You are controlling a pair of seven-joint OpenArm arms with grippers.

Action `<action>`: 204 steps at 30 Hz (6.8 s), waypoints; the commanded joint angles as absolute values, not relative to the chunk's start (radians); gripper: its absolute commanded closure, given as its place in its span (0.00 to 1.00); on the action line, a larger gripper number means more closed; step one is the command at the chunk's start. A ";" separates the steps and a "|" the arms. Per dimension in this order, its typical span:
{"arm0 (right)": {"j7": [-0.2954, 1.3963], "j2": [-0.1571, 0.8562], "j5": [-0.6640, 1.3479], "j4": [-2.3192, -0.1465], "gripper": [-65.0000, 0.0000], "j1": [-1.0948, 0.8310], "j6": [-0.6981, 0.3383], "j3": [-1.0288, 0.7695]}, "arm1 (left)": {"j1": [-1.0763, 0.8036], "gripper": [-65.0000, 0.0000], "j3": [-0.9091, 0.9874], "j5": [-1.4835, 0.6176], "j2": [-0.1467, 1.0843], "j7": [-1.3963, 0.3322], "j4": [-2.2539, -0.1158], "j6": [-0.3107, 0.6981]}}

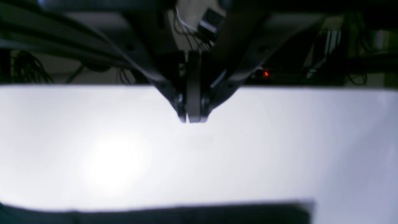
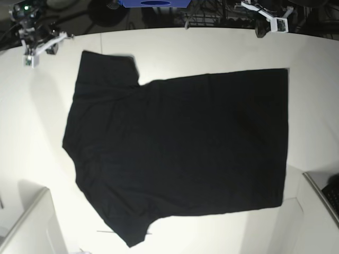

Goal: Fold the T-shirt properly
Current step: 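Move the right gripper down to the shirt's shoulder corner and grasp, then lower the left gripper onto the opposite shoulder corner and grasp, then pull both shoulder corners apart to straighten the shirt's collar edge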

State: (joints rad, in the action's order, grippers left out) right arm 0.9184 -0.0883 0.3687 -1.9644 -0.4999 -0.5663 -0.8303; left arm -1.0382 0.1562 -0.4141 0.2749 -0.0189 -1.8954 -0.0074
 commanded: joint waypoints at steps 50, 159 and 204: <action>1.052 -0.047 -0.154 -1.865 0.60 -0.056 -0.698 -0.472 | -0.877 1.00 0.602 -0.418 0.165 -0.004 -1.748 -0.007; 1.152 0.027 0.613 -1.741 1.00 -0.503 -0.698 -0.685 | -0.700 1.00 0.575 -0.966 0.159 -0.608 -1.756 0.122; 1.396 0.035 0.765 -1.977 1.00 -0.437 -0.590 -0.687 | -0.826 1.00 0.731 -1.176 0.180 -0.746 -2.005 0.119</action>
State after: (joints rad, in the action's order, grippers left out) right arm 1.4139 0.0193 0.7620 -1.9572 -0.4435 -0.5865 -0.6830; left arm -0.8150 0.7208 -1.1645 0.1719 -0.7563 -1.9915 0.1093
